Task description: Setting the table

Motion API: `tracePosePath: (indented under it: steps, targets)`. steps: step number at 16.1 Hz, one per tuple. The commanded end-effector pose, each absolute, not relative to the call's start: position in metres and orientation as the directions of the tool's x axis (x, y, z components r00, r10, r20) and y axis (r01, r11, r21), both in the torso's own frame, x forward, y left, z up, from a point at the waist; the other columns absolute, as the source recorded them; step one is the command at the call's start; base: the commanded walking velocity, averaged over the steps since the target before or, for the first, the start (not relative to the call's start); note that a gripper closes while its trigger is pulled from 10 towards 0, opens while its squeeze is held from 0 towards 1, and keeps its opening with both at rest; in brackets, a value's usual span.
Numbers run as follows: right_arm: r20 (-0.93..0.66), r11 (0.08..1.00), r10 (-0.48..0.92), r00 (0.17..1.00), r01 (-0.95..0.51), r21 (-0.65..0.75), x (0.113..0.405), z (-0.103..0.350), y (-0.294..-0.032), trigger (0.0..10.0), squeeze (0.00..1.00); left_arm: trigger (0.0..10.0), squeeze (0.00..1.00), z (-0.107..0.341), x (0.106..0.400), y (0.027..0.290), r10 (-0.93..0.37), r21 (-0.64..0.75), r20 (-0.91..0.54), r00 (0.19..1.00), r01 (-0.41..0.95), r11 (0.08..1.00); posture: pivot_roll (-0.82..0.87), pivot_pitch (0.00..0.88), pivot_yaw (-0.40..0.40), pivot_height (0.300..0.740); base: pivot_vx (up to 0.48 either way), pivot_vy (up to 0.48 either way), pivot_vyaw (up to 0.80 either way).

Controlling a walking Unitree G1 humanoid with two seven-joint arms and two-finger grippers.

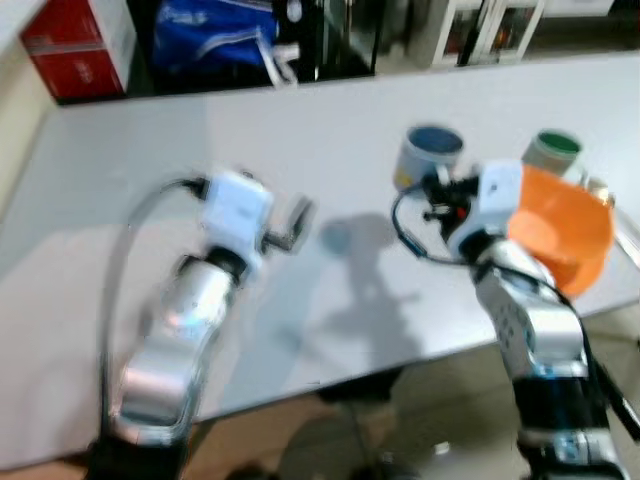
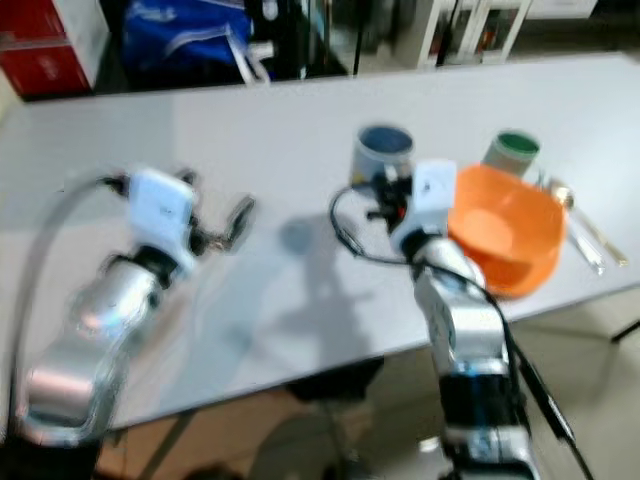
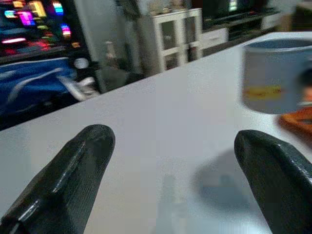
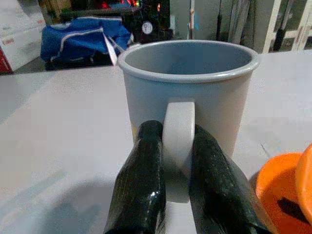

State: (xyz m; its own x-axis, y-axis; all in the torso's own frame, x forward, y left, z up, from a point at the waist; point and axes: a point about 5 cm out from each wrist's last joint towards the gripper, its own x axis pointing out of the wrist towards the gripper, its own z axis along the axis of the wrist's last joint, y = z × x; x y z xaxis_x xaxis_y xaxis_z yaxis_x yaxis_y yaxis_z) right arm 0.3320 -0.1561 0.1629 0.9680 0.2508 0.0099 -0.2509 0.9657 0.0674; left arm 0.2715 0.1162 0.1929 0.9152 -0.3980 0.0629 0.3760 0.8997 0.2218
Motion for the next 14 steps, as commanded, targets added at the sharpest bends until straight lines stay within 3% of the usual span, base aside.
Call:
tracePosePath:
  steps: [1, 8, 14]
  targets:
    - [0.026, 0.952, 0.297, 0.955, -0.298, 0.077, 0.338, 0.162, -0.148, 10.0, 0.00, 10.0, 0.00, 0.194, 0.266, 0.121, -0.421, 0.225, 0.053, 0.906, 0.400, 0.889, 0.03, 0.067, -0.038, 0.740, 0.000, 0.000, 0.00]
    - [-0.007, 0.930, 0.367, 0.930, -0.367, 0.028, 0.361, 0.136, -0.133, 10.0, 0.00, 10.0, 0.00, 0.181, 0.243, 0.111, -0.546, 0.178, -0.047, 0.837, 0.544, 0.820, 0.05, 0.130, -0.044, 0.740, 0.000, 0.000, 0.00]
    - [-0.059, 0.924, 0.383, 0.922, -0.380, 0.049, 0.376, 0.126, -0.114, 10.0, 0.00, 10.0, 0.00, 0.182, 0.238, 0.111, -0.560, 0.171, -0.067, 0.826, 0.562, 0.809, 0.07, 0.164, -0.050, 0.740, 0.000, 0.000, 0.00]
